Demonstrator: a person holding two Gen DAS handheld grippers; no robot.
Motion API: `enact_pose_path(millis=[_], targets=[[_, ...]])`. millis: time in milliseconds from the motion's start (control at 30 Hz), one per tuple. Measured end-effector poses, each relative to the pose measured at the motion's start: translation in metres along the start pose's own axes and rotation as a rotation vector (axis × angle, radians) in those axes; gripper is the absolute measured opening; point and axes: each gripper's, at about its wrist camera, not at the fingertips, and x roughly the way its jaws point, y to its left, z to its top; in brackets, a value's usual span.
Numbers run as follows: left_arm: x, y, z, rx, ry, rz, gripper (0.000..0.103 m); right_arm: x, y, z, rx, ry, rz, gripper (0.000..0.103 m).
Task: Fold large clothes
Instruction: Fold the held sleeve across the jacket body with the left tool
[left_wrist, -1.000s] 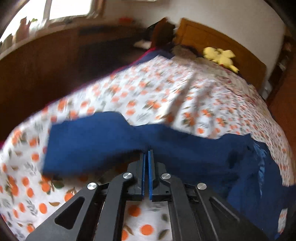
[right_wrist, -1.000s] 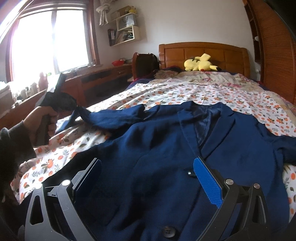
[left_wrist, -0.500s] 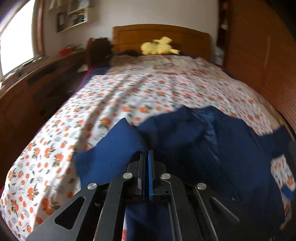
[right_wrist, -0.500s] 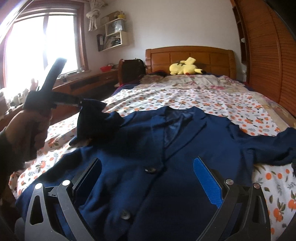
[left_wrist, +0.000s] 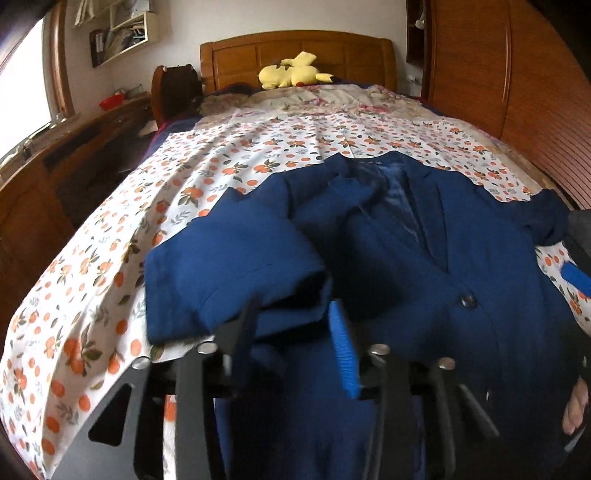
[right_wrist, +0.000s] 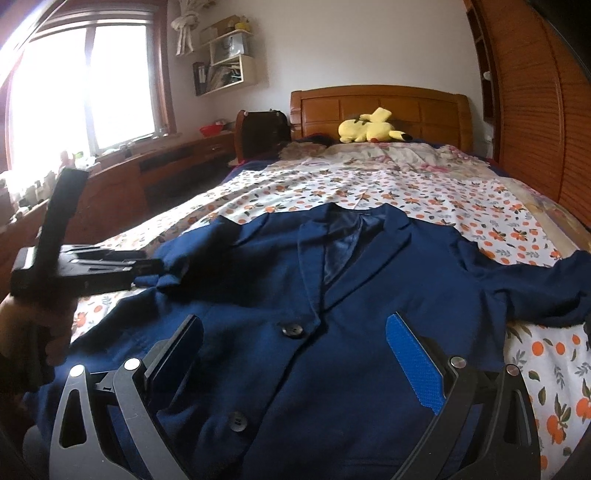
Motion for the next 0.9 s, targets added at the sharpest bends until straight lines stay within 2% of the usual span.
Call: enact_pose_path(millis=[133, 333, 533, 733, 900], targets=[[-0.006, 0.021, -0.009, -0.025, -0.008, 0.022, 0.050, 0.002, 0.007, -0.001, -0.013, 0.004, 0.015, 0.096], [0.010, 0.069, -0.010, -0.082, 0.010, 0.095, 0.065, 0.007, 0.020, -0.004, -0.042, 0.014, 0.030, 0.096], [0.043, 0.114, -0.014, -0.130, 0.080, 0.150, 0.066, 0.021, 0.021, -0.011, -0.050, 0.047, 0.026, 0.096], [0.069, 0.137, -0.019, -0.181, 0.136, 0.146, 0.066, 0.027, 0.022, -0.015, -0.058, 0.065, 0.026, 0.096], [0.090, 0.136, -0.019, -0.193, 0.175, 0.107, 0.066, 0.031, 0.022, -0.018, -0.059, 0.075, 0.029, 0.096]])
